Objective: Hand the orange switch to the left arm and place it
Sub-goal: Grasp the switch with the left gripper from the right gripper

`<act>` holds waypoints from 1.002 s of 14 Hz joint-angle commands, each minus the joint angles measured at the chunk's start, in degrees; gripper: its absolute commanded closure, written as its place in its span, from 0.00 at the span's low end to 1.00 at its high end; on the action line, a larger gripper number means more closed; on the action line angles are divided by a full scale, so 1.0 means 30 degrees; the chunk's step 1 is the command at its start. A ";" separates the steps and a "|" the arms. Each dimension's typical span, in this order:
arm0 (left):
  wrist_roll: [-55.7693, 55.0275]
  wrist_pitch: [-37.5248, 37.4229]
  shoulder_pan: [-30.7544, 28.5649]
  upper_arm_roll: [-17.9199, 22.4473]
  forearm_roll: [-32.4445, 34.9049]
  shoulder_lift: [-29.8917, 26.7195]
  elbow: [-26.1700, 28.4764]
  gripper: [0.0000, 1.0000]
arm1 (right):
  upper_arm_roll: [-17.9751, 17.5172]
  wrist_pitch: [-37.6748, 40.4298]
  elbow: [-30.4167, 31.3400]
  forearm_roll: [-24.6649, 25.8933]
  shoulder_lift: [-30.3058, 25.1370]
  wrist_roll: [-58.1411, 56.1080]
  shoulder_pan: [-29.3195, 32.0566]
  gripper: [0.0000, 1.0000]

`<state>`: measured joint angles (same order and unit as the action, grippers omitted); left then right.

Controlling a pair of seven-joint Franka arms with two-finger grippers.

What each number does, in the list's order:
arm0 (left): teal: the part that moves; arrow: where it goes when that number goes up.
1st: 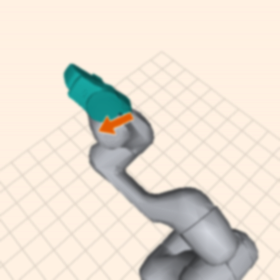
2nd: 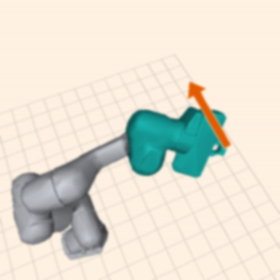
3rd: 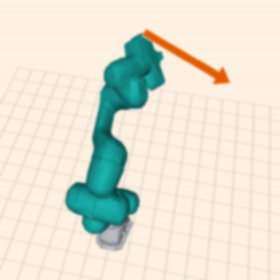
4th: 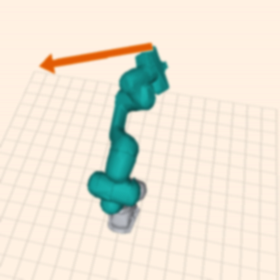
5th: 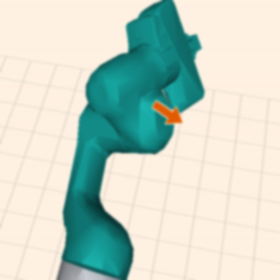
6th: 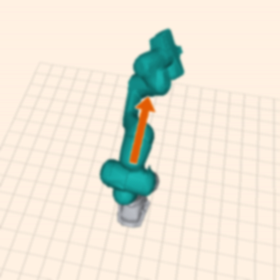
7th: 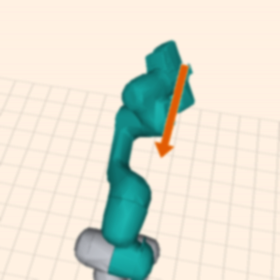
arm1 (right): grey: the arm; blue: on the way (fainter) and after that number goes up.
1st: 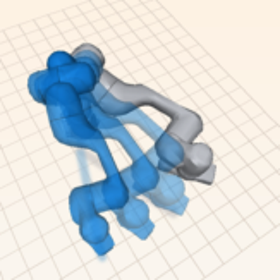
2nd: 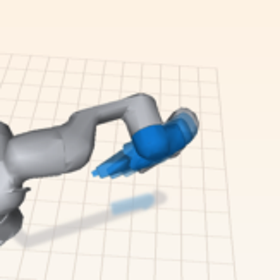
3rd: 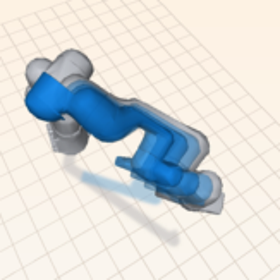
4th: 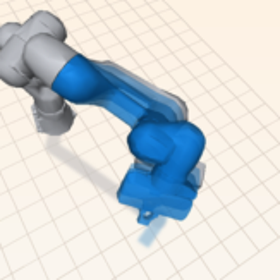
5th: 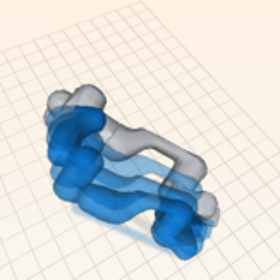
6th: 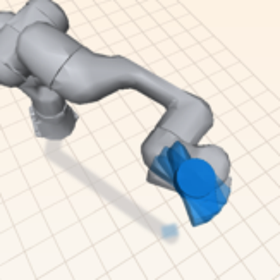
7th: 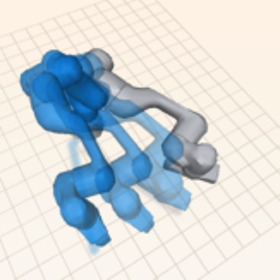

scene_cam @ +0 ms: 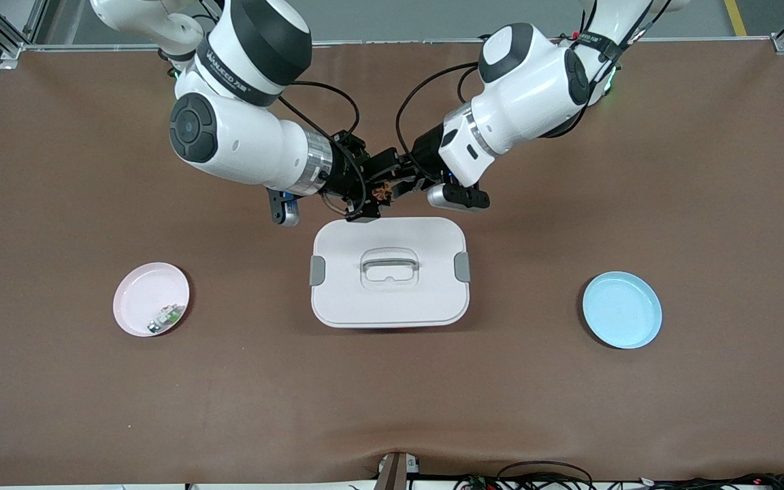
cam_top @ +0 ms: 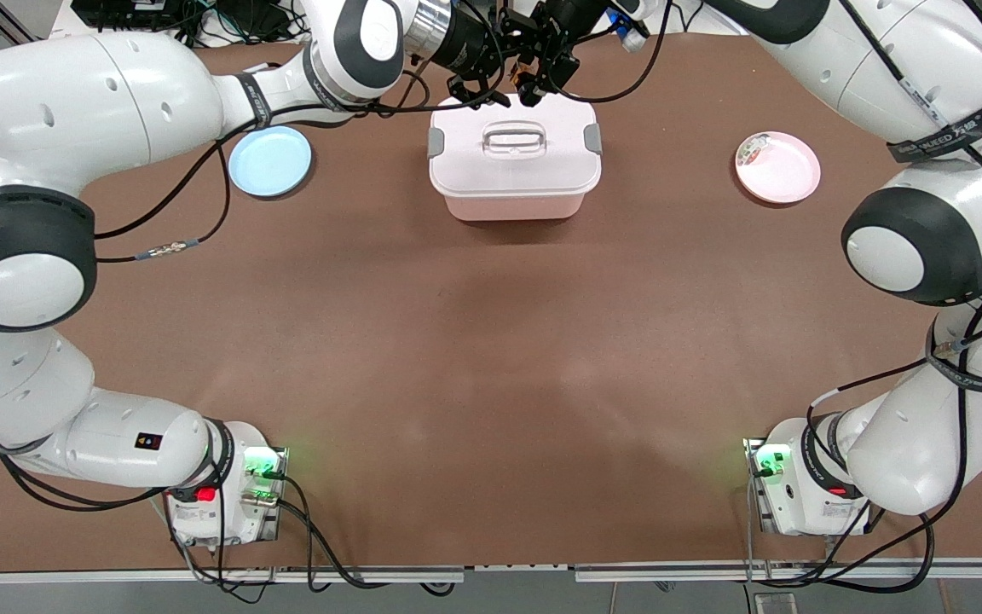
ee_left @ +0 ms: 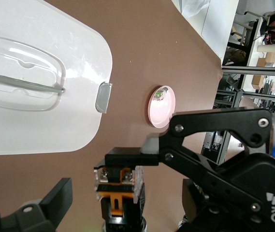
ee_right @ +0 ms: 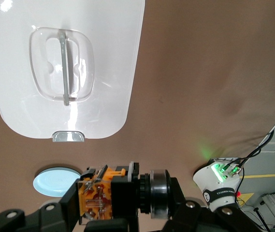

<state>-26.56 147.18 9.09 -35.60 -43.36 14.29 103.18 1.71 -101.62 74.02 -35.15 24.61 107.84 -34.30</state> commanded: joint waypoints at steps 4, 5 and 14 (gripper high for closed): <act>-0.0140 0.0597 0.0105 -0.0086 -0.0283 0.0128 0.0000 0.43 | 0.0132 -0.0316 -0.0093 -0.0264 -0.0177 0.0559 -0.0197 1.00; -0.0140 0.0686 0.0105 -0.0086 -0.0283 0.0186 0.0000 0.50 | 0.0132 -0.0374 -0.0093 -0.0264 -0.0177 0.0587 -0.0226 1.00; -0.0462 0.0716 0.0222 -0.0086 -0.0283 0.0187 0.0029 0.85 | 0.0161 -0.0404 -0.0093 -0.0235 -0.0089 0.0588 -0.0373 1.00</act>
<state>-26.89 148.25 9.37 -35.62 -43.55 14.80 103.24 1.77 -102.78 73.95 -35.20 24.60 108.47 -34.54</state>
